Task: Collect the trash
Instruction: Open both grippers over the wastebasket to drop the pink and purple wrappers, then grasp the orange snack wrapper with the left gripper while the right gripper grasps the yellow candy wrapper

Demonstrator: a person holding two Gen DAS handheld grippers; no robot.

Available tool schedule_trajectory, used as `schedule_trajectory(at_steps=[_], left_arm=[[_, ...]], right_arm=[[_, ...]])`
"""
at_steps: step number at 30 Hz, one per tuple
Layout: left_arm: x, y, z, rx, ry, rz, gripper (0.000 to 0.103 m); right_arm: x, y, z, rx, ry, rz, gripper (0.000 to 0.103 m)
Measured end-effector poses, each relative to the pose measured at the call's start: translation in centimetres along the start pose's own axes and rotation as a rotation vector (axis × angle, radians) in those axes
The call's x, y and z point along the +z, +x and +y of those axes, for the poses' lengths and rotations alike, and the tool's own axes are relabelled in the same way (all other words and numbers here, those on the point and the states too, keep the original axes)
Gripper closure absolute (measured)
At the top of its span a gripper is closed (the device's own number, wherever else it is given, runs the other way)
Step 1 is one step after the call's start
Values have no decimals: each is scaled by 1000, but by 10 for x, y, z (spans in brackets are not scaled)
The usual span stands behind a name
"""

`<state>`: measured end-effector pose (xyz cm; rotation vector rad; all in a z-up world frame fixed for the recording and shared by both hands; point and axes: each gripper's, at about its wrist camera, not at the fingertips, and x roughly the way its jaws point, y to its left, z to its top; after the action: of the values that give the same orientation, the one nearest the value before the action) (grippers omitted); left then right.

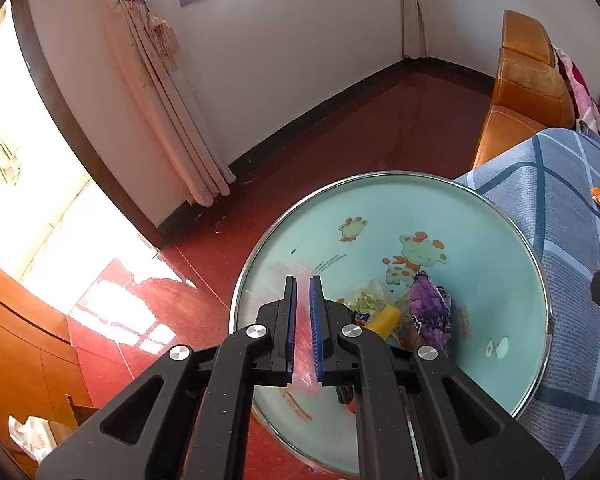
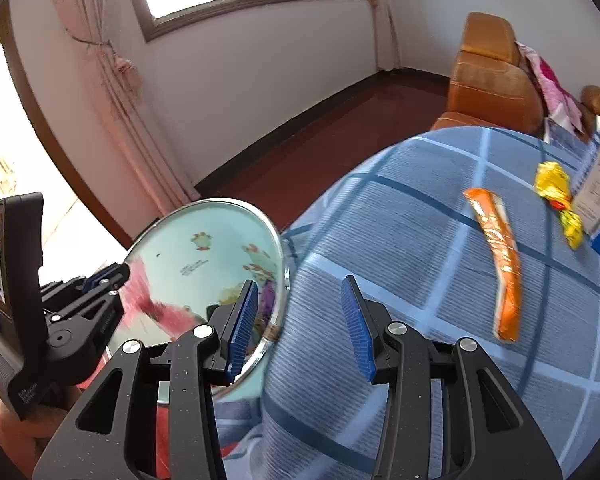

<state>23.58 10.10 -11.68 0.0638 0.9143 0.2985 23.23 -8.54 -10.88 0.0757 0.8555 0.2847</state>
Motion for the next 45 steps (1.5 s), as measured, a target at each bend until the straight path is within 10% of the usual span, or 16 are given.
schedule_trajectory(at_steps=[6, 23, 45], left_arm=[[1, -17, -4, 24, 15, -43, 59], [-6, -61, -29, -34, 42, -107, 15], [-7, -93, -89, -123, 142, -120, 6]], right_arm=[[-10, -18, -14, -18, 37, -15, 53], [-29, -73, -68, -106, 167, -88, 44], [-64, -119, -165, -237, 358, -138, 32]])
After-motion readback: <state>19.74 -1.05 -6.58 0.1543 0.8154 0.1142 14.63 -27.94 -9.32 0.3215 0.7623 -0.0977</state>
